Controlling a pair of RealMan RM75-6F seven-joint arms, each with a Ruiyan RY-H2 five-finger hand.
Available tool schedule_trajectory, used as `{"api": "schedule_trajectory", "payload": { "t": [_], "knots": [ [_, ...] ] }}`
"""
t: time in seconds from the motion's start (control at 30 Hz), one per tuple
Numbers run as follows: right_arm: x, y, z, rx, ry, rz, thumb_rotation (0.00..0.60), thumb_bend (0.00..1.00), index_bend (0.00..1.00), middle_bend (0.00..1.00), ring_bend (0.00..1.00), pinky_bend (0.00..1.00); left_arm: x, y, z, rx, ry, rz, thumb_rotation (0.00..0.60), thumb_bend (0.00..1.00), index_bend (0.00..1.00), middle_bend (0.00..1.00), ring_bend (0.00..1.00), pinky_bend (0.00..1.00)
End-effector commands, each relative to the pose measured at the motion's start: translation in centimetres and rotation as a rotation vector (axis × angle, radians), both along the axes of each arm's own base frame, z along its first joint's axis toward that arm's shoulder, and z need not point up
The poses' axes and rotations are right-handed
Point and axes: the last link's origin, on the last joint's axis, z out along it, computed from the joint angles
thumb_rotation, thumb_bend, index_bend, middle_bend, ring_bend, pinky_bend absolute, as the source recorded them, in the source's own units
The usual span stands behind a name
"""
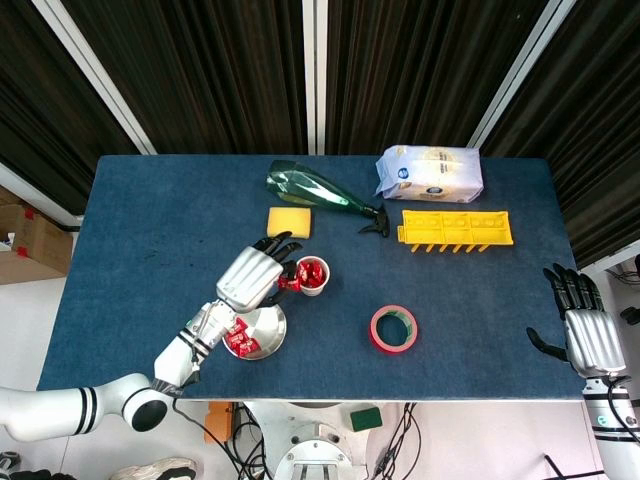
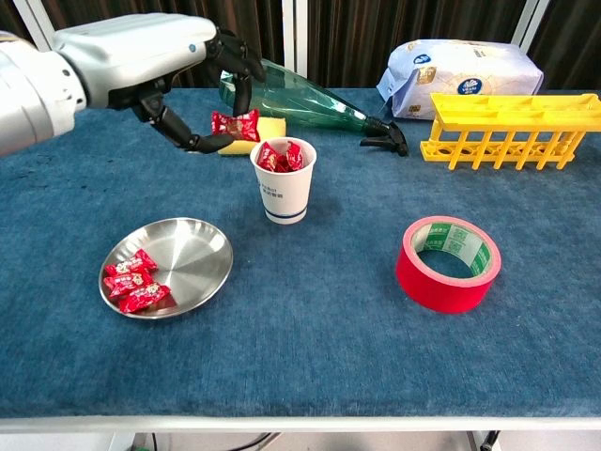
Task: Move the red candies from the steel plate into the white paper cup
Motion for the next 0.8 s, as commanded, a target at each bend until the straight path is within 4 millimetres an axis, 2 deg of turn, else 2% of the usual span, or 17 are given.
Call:
{"api": "schedule_trajectory", "payload": {
  "t": [0.03,0.17,0.57,0.7,0.8],
  "knots": [
    [0.0,0.0,0.0,0.0,-0.001,-0.001,0.6,0.24,0.0,0.0,0.0,0.0,2.7,0.8,-0.7,-0.015,0.023,-0.022,0.6,0.31,0.57,0.21,0.08,0.26],
    [-0.1,0.0,0.3,-0.006,-0.007,0.0,0.6,0.24,0.0,0.0,0.0,0.0,3.5,1.6,-1.9,-0.017,0.05,-0.002,0.6,0.31,0.57,0.21,0.08,0.26],
    [-0.1,0.0,0.5,-0.008,-0.016,0.001,0.6,0.24,0.0,0.0,0.0,0.0,3.0,2.7,-4.1,-0.031,0.101,0.058,0.6,0.31,0.52,0.21,0.08,0.26],
    [-0.1,0.1,0.5,-0.01,-0.014,0.003,0.6,0.24,0.0,0.0,0.0,0.0,2.8,2.6,-4.2,-0.035,0.121,0.062,0.6,0.31,0.36,0.21,0.08,0.26],
    [-0.1,0.1,0.5,-0.01,-0.013,0.004,0.6,0.24,0.0,0.0,0.0,0.0,2.6,2.5,-4.0,-0.028,0.127,0.063,0.6,0.31,0.3,0.21,0.08,0.26]
  ]
}}
